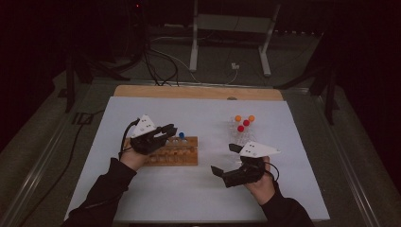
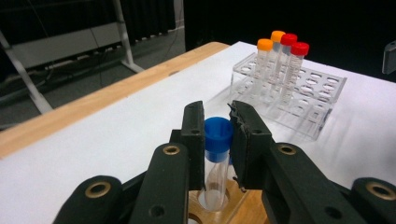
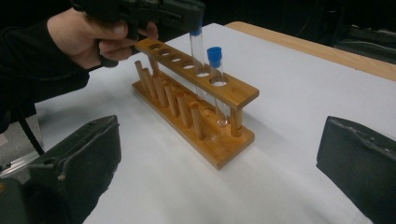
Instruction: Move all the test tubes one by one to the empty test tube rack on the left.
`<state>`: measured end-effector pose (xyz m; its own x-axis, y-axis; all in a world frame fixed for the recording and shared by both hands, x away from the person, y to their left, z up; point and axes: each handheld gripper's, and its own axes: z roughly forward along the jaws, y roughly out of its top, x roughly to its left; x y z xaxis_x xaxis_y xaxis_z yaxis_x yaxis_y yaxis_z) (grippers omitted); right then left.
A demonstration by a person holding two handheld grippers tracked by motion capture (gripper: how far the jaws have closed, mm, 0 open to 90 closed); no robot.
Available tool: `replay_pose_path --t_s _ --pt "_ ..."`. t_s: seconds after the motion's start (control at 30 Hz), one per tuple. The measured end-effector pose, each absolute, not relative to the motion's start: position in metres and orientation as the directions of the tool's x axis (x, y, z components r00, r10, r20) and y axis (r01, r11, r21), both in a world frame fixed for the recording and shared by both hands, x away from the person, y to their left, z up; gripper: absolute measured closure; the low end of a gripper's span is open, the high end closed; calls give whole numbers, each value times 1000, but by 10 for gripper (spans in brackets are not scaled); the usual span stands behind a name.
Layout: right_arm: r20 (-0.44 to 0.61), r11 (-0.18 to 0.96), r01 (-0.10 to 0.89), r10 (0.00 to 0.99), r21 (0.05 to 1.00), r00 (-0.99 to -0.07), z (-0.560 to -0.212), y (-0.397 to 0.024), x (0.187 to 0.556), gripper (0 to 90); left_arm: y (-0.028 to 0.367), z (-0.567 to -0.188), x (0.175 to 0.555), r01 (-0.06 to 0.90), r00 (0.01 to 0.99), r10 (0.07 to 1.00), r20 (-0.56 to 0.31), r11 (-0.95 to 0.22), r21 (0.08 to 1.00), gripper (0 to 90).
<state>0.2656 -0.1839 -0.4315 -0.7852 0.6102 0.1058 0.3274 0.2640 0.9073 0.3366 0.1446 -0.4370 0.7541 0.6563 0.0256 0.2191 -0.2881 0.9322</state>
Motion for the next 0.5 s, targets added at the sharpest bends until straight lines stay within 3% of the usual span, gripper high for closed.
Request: replay_pose_path --t_s 0.5 --pt "106 263 327 610 908 -786 -430 -186 265 0 140 -456 337 252 753 658 18 -314 915 776"
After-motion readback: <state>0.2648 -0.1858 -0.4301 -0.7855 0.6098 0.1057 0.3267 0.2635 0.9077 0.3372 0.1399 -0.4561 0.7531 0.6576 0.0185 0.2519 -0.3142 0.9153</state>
